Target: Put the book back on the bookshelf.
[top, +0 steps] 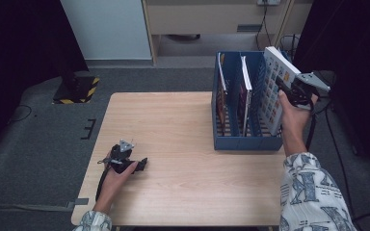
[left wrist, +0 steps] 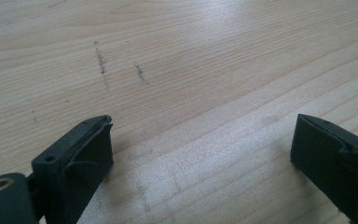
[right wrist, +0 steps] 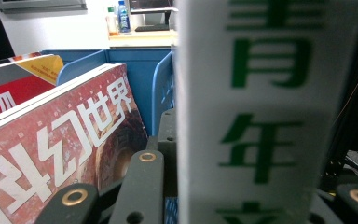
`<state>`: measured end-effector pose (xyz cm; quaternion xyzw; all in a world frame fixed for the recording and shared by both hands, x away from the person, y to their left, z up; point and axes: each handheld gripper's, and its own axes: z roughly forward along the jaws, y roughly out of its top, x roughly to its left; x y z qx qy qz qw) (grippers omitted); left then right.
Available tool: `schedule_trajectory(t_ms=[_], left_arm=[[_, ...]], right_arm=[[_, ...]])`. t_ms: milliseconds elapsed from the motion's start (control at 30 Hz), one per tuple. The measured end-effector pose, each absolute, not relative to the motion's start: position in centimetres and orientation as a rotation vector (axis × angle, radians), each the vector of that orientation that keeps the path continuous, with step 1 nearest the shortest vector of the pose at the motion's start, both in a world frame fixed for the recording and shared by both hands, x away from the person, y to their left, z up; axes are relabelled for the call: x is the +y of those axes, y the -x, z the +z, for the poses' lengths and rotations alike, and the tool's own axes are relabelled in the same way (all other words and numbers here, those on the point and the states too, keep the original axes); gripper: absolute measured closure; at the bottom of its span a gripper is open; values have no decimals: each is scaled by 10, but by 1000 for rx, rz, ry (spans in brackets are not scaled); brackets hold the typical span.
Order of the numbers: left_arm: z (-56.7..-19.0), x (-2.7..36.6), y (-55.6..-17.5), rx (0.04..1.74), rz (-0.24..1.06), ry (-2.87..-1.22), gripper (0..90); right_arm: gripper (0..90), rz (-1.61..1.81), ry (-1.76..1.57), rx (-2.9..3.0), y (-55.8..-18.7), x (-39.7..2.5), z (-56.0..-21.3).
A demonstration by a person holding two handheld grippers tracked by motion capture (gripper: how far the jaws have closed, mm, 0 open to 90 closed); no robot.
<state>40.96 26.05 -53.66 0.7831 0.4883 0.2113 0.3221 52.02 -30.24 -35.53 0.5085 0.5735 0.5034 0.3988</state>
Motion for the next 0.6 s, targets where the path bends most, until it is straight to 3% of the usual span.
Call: schedule_trajectory(t_ms=[600], left_arm=[[-536,258,-409,1254,579,-2066,56]], right_arm=[[739,1264,-1315,1475,-526,-293,-381]])
